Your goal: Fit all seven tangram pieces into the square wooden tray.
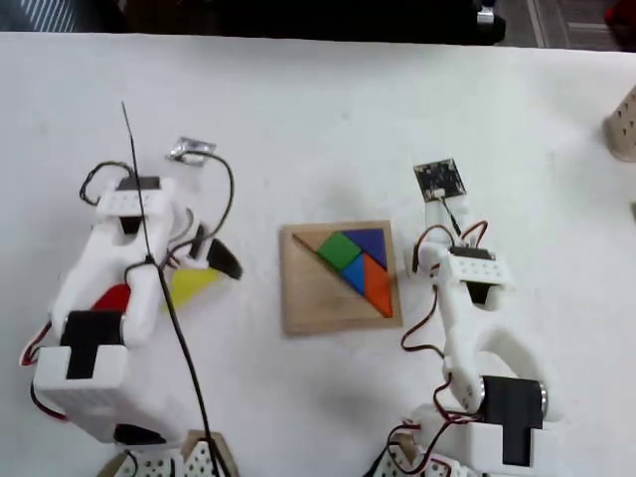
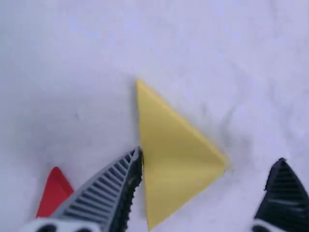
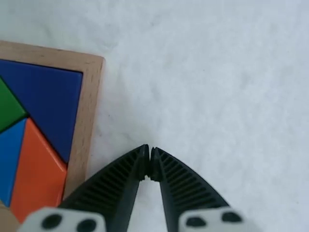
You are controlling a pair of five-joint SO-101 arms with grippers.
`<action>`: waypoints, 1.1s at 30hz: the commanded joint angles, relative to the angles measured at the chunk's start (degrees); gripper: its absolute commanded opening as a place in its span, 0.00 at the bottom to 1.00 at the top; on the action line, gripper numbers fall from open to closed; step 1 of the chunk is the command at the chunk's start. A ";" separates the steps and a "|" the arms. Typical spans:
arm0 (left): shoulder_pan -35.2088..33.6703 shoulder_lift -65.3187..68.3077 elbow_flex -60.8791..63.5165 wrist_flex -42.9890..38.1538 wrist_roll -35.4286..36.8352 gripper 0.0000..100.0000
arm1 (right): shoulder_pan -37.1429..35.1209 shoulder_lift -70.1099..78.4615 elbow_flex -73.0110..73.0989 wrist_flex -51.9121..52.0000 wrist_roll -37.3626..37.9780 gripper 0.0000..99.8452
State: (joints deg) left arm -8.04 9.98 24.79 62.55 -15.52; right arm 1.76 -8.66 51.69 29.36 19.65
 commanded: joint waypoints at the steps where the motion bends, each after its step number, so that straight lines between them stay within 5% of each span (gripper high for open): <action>1: 1.01 -0.31 2.02 -3.87 1.14 0.39 | -0.75 -0.13 -2.99 -0.13 0.79 0.02; 33: 0.92 -0.22 2.29 -4.84 4.31 0.29 | -0.75 -0.13 -2.99 -0.13 0.53 0.02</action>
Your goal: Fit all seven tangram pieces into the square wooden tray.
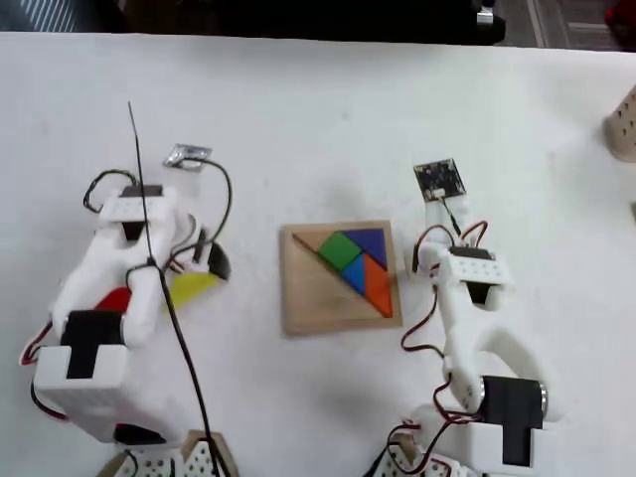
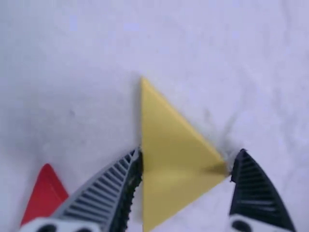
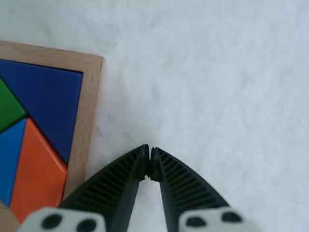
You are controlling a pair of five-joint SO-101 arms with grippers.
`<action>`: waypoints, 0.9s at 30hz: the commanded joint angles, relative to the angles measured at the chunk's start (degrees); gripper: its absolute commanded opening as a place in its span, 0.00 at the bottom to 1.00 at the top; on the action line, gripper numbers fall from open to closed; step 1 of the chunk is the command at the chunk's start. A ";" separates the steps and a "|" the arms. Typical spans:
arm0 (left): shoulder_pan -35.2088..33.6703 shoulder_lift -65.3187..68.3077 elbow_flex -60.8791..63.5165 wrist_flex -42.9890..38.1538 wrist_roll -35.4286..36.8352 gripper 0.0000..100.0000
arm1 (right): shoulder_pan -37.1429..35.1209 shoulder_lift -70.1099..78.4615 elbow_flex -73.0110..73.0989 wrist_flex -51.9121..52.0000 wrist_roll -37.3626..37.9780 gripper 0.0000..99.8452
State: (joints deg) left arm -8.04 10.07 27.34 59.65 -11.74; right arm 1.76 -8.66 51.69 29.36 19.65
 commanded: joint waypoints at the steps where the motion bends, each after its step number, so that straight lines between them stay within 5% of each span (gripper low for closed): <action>1: 0.92 -0.31 -0.26 -1.93 0.53 0.29 | -0.75 -0.13 -2.99 -0.13 0.53 0.02; 7: 0.92 -0.31 -0.35 -1.93 0.53 0.22 | -0.75 -0.13 -2.99 -0.13 0.53 0.02; 21: 0.84 -0.40 -0.44 -1.93 0.44 0.22 | -0.75 -0.13 -2.99 -0.13 0.53 0.02; 27: -0.13 -0.92 -0.53 -1.58 -8.00 0.22 | -0.75 -0.13 -2.99 -0.13 0.53 0.02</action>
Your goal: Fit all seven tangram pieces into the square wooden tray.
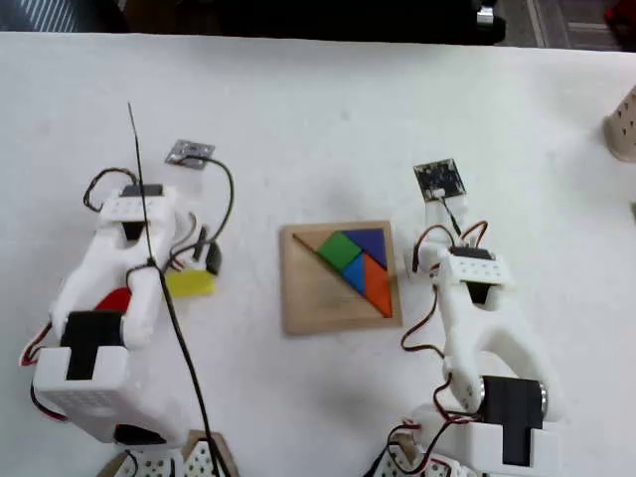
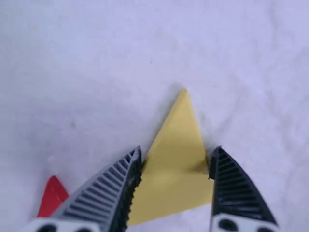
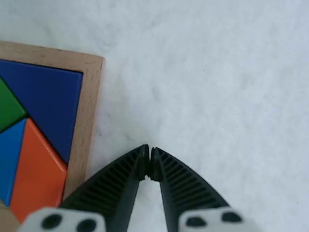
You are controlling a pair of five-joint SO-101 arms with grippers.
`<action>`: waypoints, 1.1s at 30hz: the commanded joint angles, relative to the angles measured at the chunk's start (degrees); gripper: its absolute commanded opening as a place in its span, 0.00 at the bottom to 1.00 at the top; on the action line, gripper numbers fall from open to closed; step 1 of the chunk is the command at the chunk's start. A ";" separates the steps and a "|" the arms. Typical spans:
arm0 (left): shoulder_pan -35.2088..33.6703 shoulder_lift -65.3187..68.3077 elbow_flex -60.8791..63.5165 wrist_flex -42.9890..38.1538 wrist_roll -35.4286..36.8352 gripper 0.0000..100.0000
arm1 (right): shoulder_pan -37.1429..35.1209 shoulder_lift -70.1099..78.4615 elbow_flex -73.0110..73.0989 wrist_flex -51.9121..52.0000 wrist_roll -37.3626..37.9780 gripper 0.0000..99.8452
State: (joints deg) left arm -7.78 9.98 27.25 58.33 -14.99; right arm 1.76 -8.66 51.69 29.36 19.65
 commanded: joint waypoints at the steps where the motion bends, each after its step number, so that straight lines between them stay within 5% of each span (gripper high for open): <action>1: -0.31 -0.84 -0.44 -0.18 -5.45 0.22 | -0.75 -0.13 -2.99 -0.13 0.53 0.02; 14: -1.01 -0.84 -0.35 1.32 -5.54 0.22 | -0.75 -0.13 -2.99 -0.04 0.70 0.02; 33: -12.18 -0.75 -7.91 4.75 16.00 0.22 | -0.75 -0.13 -2.99 -0.04 0.88 0.02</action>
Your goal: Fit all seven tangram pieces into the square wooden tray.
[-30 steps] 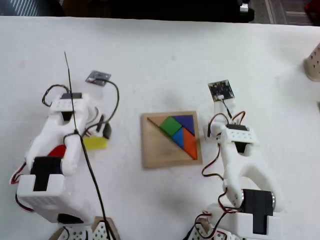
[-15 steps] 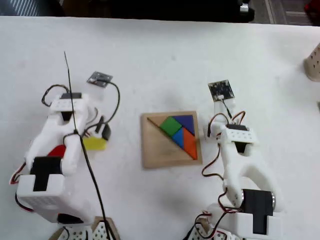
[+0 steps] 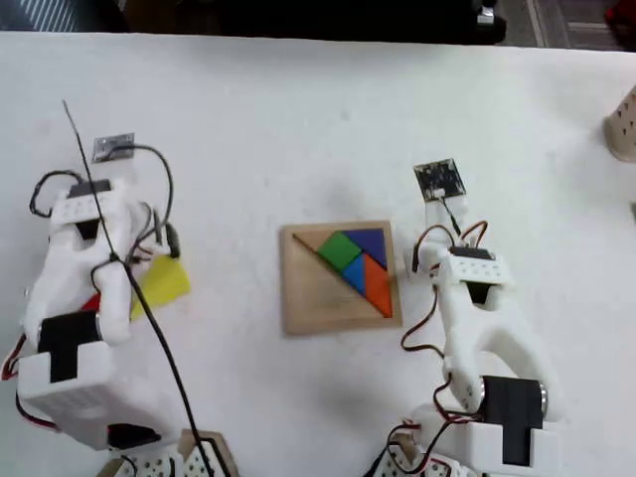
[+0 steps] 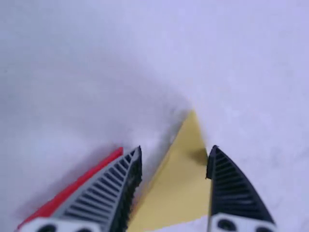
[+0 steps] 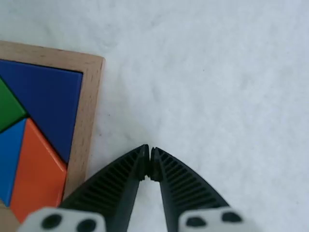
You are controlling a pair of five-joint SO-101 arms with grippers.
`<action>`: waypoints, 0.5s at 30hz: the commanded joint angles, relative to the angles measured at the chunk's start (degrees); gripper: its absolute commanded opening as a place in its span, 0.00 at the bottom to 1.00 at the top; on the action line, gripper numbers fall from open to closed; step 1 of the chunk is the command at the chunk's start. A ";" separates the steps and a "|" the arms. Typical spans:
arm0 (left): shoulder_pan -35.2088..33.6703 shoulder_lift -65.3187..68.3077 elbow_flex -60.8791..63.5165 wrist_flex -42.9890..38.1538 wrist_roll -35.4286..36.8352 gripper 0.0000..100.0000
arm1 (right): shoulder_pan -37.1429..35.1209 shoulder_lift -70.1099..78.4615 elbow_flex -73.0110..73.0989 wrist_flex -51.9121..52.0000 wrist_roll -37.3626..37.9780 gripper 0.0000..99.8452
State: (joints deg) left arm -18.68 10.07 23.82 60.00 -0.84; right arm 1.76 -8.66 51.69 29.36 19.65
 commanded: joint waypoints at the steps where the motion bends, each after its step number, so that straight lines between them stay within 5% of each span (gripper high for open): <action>1: -1.10 -0.84 -5.01 3.87 1.85 0.22 | -0.75 -0.13 -2.99 -0.04 0.88 0.02; 9: -0.04 -0.84 -5.36 5.89 -0.88 0.22 | -0.75 -0.13 -2.99 -0.04 0.97 0.02; 12: -0.04 -1.36 -5.19 8.00 -9.05 0.29 | -0.75 -0.13 -2.99 -0.04 0.97 0.02; 15: -0.84 -4.35 -2.29 8.00 -9.23 0.35 | -0.75 -0.13 -2.99 -0.04 0.97 0.02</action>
State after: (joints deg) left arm -19.21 10.07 21.45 67.38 -7.87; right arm 1.76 -8.66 51.69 29.36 19.65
